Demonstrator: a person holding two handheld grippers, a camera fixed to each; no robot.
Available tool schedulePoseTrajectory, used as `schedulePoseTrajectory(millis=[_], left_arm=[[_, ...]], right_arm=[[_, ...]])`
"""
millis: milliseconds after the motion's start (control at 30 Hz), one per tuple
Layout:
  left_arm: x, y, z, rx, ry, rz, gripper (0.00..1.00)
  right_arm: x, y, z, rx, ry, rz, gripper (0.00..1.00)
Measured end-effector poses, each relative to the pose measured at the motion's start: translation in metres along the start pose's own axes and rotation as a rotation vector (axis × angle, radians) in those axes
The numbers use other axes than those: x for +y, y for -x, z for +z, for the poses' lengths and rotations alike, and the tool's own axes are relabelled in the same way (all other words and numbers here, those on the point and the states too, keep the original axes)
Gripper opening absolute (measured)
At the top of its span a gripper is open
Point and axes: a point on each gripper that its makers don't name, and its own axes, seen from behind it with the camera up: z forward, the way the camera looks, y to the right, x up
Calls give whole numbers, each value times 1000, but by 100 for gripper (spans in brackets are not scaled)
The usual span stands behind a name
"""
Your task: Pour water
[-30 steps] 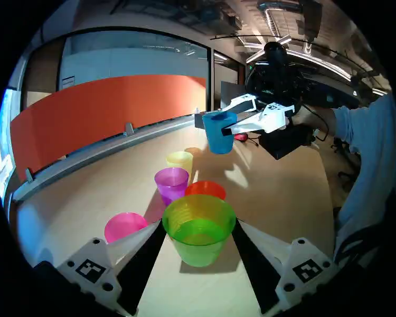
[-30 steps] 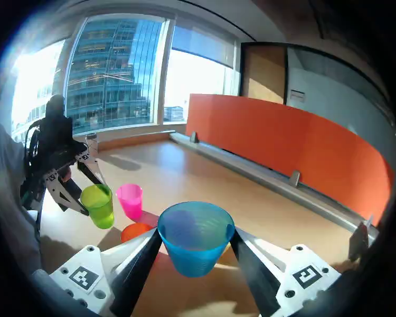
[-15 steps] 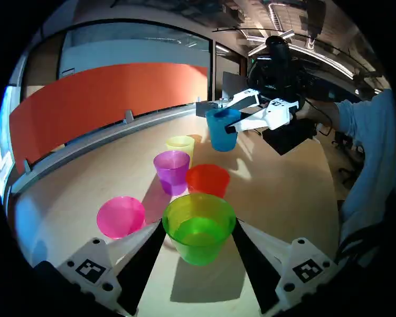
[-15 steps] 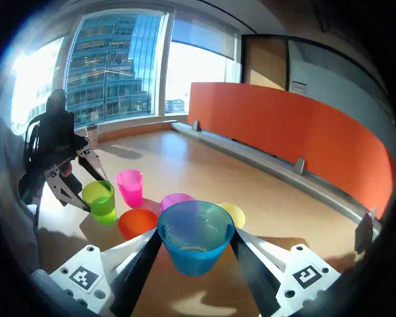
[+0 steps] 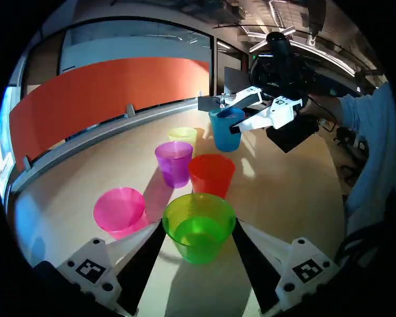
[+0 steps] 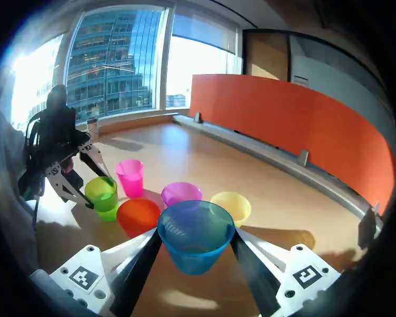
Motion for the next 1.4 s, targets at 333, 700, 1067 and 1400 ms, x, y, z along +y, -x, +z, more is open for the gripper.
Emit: schedulePoseTrajectory(millis=[333,700,1067,1400], left_arm=[[-1,5,1,-2,-1,-11,87],[-1,6,0,-3,-6,-12,89],[-3,11,-8,-14,-17,-26,97],[-9,17,-24,-8,-48,-38,97]], right_arm=[[-2,5,2,-11,-3,-6,92],[-6,10,7,-19,-5,-9,92],[-10,25,13,-37,-7,6,92],[-19,41,20,-65,-24,9,92]])
